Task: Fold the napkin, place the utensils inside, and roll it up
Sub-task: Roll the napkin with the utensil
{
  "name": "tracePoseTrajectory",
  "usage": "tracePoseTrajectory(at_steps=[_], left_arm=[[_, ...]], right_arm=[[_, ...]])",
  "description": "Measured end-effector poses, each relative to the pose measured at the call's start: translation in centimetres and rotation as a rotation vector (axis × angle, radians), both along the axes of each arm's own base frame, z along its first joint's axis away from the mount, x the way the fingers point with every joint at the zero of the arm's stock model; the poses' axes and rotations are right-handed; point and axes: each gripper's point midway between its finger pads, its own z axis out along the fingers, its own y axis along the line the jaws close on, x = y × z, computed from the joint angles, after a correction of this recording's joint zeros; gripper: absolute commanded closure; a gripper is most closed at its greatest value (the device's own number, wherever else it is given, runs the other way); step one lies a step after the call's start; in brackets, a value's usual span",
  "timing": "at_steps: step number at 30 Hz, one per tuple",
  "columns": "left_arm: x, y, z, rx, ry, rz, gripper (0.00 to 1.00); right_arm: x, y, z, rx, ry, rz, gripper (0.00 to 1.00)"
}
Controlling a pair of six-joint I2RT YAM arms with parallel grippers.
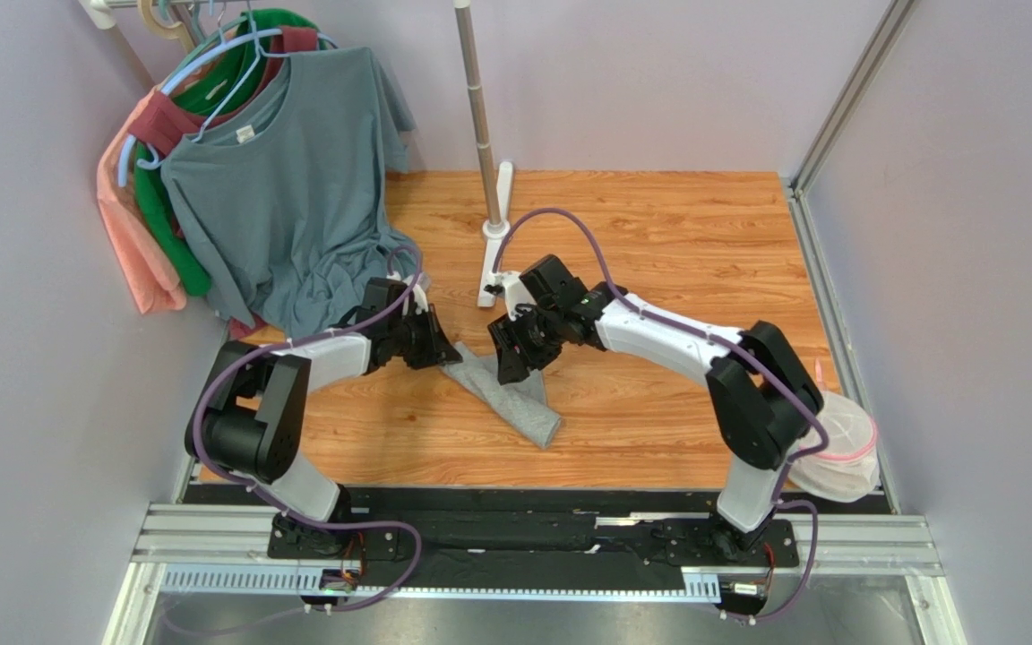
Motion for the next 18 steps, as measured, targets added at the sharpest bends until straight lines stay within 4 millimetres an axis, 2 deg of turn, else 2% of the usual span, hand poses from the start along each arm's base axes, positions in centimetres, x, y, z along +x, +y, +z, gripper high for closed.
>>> tracePoseTrajectory(at_steps=[4,7,11,18], left_arm=[[0.0,-0.1,0.0,-0.001,0.008,-0.002,1.0],[0.0,-0.1,0.0,0.001,0.013,-0.002,1.0],[0.0,-0.1,0.1,0.003,0.019,-0.003,1.0],[0.1,-0.1,0.0,0.006,0.029,-0.004,1.0]], right_arm=[[-1.0,1.0,2.4,-0.007,-0.156,0.014,0.44],[-2.2,2.3,2.4,-0.047,-0.253,0.04,0.44],[-3.5,2.6,0.5,-0.14,-0.34,0.054,0.44],[-3.7,0.8,-3.0,-0.283,-0.432,0.038,0.44]])
